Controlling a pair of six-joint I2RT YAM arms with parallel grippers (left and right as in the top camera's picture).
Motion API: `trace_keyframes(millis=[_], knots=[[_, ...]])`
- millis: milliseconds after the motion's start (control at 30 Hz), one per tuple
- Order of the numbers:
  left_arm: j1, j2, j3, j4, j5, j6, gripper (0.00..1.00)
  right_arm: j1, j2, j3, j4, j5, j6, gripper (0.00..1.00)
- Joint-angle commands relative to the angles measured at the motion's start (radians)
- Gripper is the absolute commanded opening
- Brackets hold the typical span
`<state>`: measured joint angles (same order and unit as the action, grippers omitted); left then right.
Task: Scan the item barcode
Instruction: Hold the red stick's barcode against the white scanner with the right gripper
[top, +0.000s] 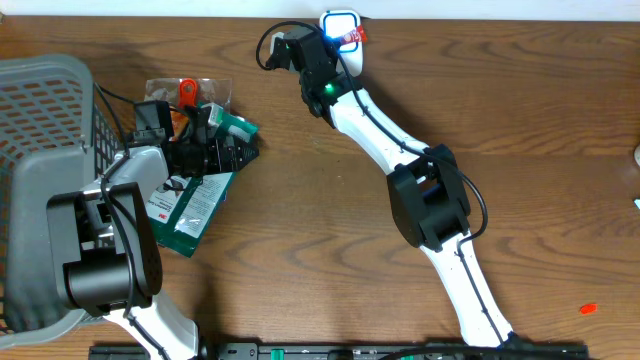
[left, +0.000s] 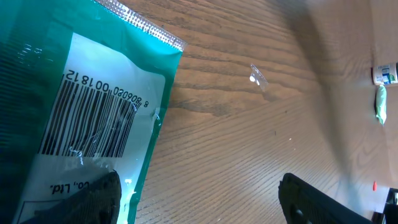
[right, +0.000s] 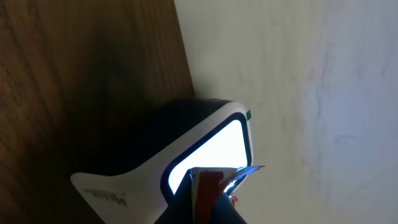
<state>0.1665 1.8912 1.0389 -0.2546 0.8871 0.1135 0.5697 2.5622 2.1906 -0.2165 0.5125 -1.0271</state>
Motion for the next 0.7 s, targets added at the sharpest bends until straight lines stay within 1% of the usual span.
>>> trace_keyframes(millis=[0, 300, 500, 567, 667], knots=[[0.0, 0.001, -0.002, -0.003, -0.011, 0.029, 0.81, -0.013, 0.01, -0.002, 0.01, 0.003, -0.018, 0.01], [0.0, 0.001, -0.002, -0.003, -0.015, 0.033, 0.81, -0.009, 0.01, -0.002, 0.033, 0.003, -0.017, 0.01], [0.0, 0.001, -0.002, -0.003, -0.018, 0.036, 0.81, 0.003, 0.006, -0.002, 0.19, 0.097, 0.025, 0.01], [0.0, 0.001, -0.002, -0.005, -0.018, 0.036, 0.81, 0.003, -0.005, -0.002, 0.227, 0.126, 0.058, 0.01], [0.0, 0.001, -0.002, -0.012, -0.019, 0.036, 0.81, 0.0, -0.043, -0.002, 0.228, 0.173, 0.138, 0.01]])
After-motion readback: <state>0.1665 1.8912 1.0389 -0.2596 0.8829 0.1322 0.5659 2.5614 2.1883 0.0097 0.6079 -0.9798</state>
